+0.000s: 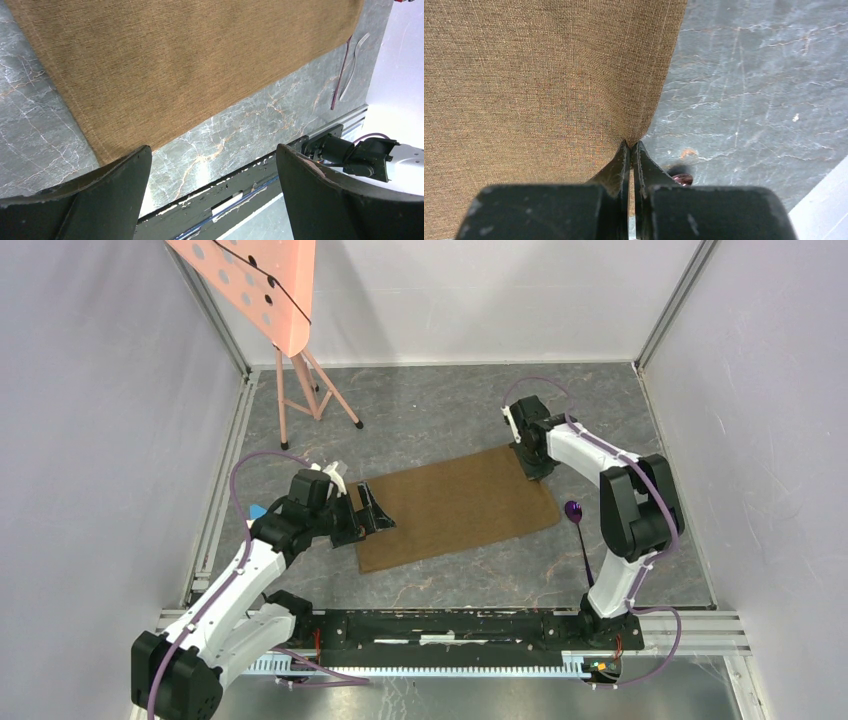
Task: Fold the napkin into a case and place the utensils inside
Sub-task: Fold the rectangle-folded napkin at the center of the board.
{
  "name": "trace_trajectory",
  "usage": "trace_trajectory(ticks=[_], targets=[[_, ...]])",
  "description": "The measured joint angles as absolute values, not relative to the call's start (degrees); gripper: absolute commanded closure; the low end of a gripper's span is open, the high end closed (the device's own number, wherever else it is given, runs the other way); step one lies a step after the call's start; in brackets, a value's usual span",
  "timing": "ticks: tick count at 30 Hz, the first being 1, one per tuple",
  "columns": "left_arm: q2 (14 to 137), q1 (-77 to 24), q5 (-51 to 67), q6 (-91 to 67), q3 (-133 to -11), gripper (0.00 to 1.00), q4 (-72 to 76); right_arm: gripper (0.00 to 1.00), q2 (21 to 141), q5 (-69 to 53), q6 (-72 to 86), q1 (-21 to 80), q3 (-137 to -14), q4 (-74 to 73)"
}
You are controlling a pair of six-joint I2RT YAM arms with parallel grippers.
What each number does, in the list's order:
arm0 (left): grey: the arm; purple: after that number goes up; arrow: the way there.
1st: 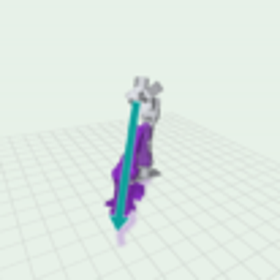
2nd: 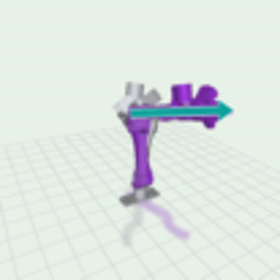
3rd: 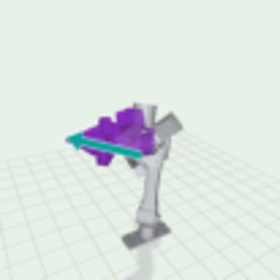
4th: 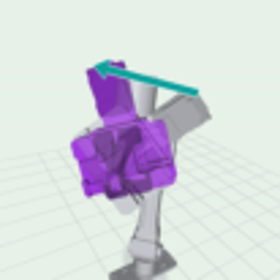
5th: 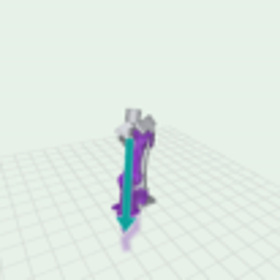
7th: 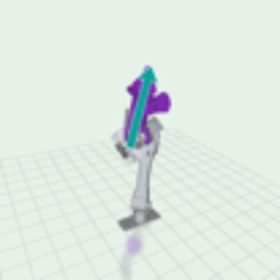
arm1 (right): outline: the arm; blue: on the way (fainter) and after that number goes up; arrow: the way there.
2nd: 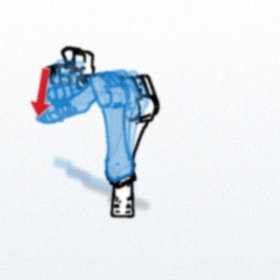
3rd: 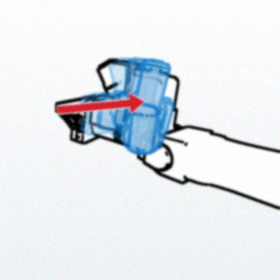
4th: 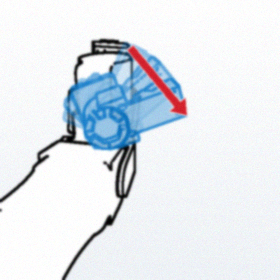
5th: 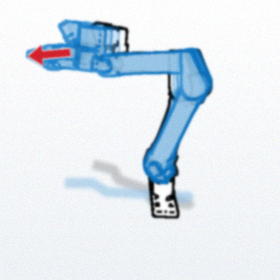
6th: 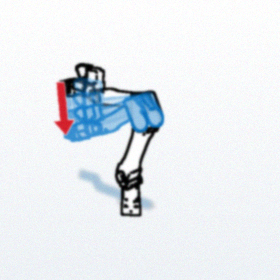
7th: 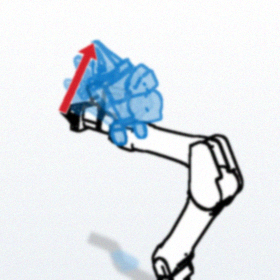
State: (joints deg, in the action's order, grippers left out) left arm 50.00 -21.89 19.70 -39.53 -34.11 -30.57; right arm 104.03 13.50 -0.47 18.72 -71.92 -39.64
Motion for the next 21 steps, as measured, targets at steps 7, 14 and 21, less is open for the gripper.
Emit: trace_trajectory(ticks=[7,14,21], targets=[[48.66,-21.89,19.66,-39.59,-34.11,0.0,-30.57,1.0,101.43,15.31,-1.17,19.16,-71.85,-38.81],[48.62,-21.89,19.62,-39.59,-34.11,0.0,-30.63,1.0,100.53,13.56,-0.14,25.63,-71.99,-38.89],[48.62,-21.89,19.29,-39.59,-34.11,0.0,-30.79,1.0,100.55,8.51,3.79,36.29,-74.39,-39.94]])
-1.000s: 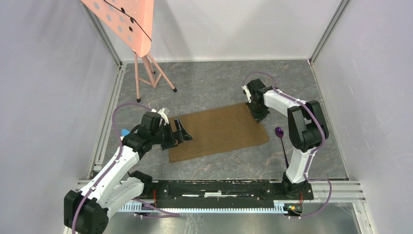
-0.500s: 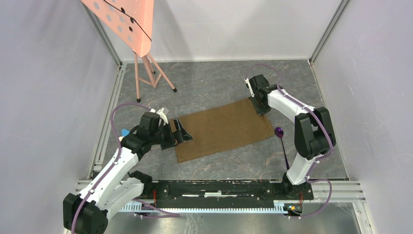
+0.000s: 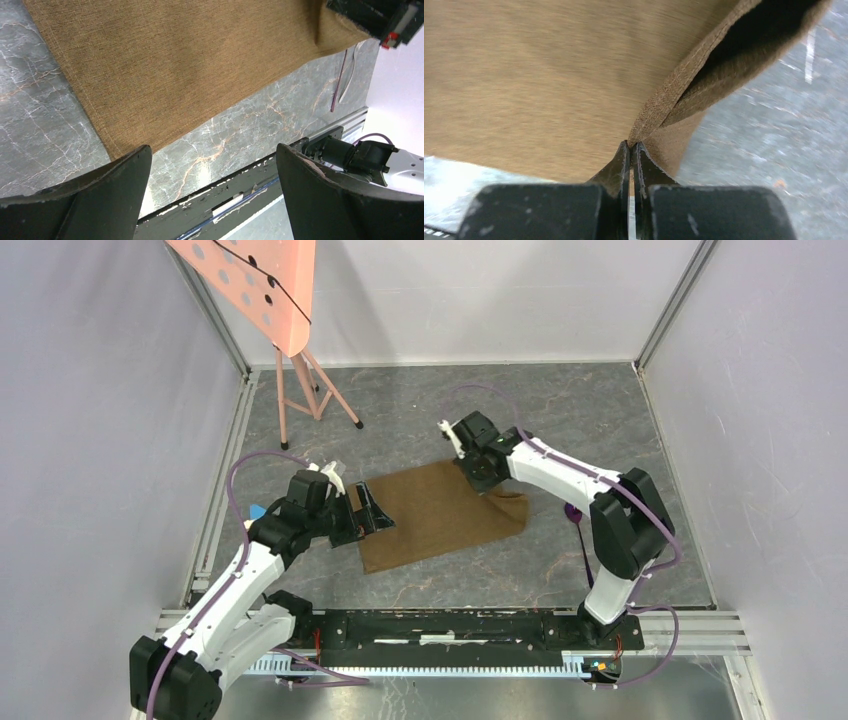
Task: Fold the napkin into a case and place the utensils inside
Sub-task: Fold the rectangle-folded napkin at the center of the board.
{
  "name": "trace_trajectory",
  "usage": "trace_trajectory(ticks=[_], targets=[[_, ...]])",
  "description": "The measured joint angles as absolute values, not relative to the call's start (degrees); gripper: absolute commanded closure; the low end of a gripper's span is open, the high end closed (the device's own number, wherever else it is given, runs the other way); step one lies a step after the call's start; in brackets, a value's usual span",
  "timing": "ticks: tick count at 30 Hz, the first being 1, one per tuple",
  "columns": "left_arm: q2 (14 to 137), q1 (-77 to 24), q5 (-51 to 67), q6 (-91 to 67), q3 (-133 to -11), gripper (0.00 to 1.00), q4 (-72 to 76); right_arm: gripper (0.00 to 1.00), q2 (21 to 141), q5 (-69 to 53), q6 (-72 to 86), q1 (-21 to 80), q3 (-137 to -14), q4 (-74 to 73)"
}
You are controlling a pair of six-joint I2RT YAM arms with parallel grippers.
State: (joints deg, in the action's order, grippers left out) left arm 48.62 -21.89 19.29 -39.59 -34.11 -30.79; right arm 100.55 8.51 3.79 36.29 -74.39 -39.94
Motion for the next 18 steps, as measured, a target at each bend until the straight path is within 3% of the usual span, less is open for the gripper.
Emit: trace_trajectory(ticks=[10,18], targets=[[45.1,-21.89,8.99,-42.22,-34.11,0.0,-34.65,1.0,103.04,-4.56,12.58,47.68,-75.7,-30.76],[38.22,-21.89,-2.39,-46.44,-32.58,0.0,-38.09,1.0,104.9,-14.87,20.71,48.99,-74.24,-18.72]])
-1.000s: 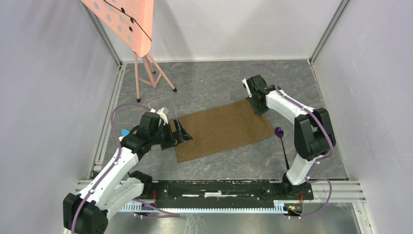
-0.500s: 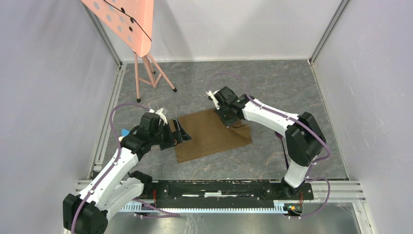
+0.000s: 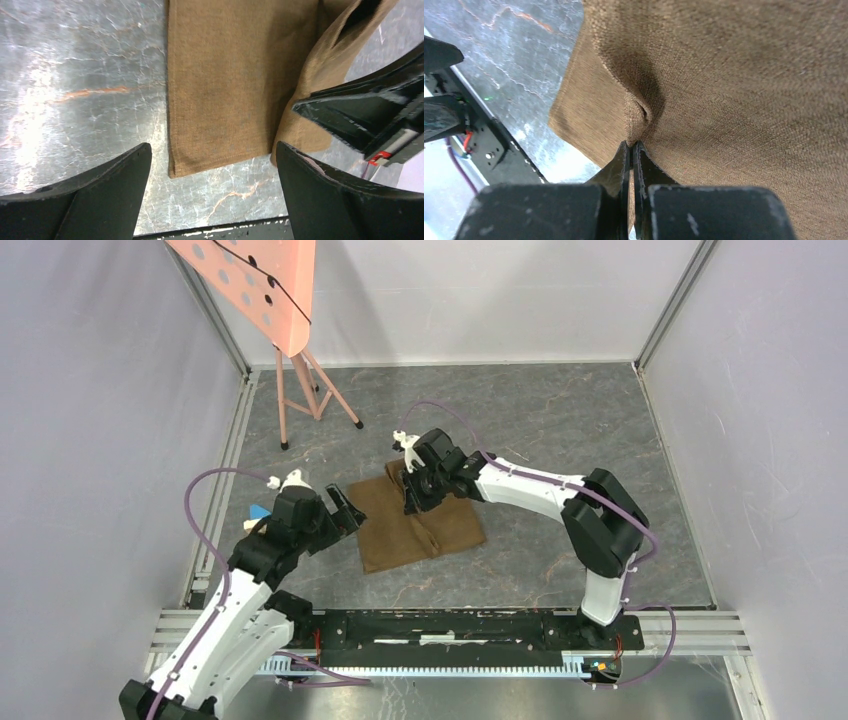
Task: Fold the napkin into a case and place the utensils inside
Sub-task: Fold the rectangle-folded napkin at the center of the board.
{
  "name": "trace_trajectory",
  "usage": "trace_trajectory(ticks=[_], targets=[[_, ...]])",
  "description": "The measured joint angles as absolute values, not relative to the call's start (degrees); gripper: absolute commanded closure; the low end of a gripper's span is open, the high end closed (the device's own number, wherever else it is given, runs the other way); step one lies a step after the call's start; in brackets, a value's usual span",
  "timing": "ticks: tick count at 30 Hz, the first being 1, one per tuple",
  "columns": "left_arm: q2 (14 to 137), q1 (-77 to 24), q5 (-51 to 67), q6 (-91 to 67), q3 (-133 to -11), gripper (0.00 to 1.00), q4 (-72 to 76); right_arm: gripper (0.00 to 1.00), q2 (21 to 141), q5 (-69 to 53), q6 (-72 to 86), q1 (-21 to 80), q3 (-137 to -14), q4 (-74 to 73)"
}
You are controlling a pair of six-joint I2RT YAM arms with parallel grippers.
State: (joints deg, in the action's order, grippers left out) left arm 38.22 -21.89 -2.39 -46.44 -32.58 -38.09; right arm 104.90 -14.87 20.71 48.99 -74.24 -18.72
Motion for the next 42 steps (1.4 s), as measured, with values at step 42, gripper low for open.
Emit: trace_trajectory(ticks=[42], targets=[[26.46,-21.89,-12.99,-47.94,-36.82,0.0,-45.43,1.0,122.26,-29.98,43.81,50.26,-81.01,-3.14]])
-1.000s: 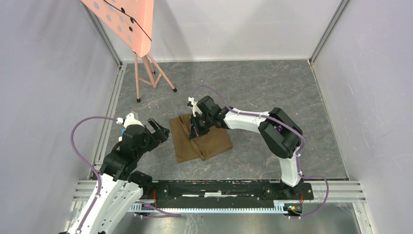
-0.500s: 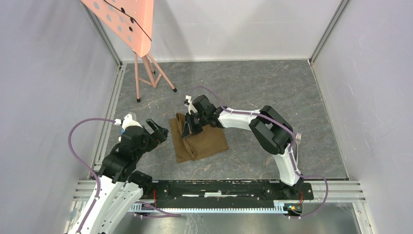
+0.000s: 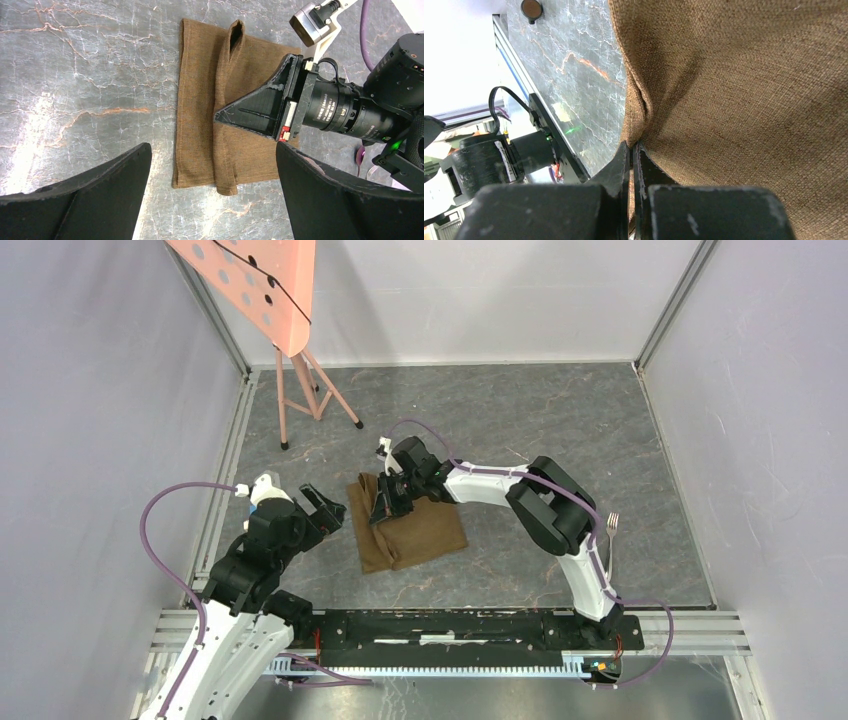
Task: Fold the napkin into a case and place the utensils inside
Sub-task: Fold the rectangle-folded napkin at the center of the board.
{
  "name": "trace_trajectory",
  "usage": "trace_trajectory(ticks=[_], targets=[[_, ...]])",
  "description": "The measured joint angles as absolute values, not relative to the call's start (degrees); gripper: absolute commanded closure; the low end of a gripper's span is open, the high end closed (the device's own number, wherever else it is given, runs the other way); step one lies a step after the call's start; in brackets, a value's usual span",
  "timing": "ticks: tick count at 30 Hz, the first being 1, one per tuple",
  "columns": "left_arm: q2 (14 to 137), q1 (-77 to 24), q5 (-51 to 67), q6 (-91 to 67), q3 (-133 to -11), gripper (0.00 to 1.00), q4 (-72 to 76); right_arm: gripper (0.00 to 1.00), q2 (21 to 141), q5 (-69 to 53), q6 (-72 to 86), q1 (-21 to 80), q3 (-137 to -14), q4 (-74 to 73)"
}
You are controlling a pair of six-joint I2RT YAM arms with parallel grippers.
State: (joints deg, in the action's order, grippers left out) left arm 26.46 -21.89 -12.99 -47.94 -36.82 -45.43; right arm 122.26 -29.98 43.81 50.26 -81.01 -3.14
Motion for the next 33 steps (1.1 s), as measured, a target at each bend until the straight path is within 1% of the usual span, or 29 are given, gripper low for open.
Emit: trace_trajectory(ticks=[2,6,24,28,33], targets=[[26.46,-21.89,-12.99,-47.97,-36.82,0.0,-45.45,1.0,122.8,-29.98,43.92,50.26,-81.56,-2.9],[26.48,-21.89,-12.97,-47.97,-36.82,0.0,-45.45,0.97,123.39,-29.95,44.34,50.28,-81.65,-2.52],[26.5,-21.89,-12.97,-47.94,-36.82,0.0,-45.78,0.98,125.23,-29.93,46.04,50.52,-82.5,-0.47],[26.5,-21.89,-12.97,-47.97,-36.82,0.0,-45.78,0.97,125.23,-29.87,46.06,50.52,-82.83,-0.47],[26.5,-21.89,-12.95,-47.94,-36.82,0.0,-45.78,0.92,125.36,-29.89,46.22,50.52,-83.57,-0.3]])
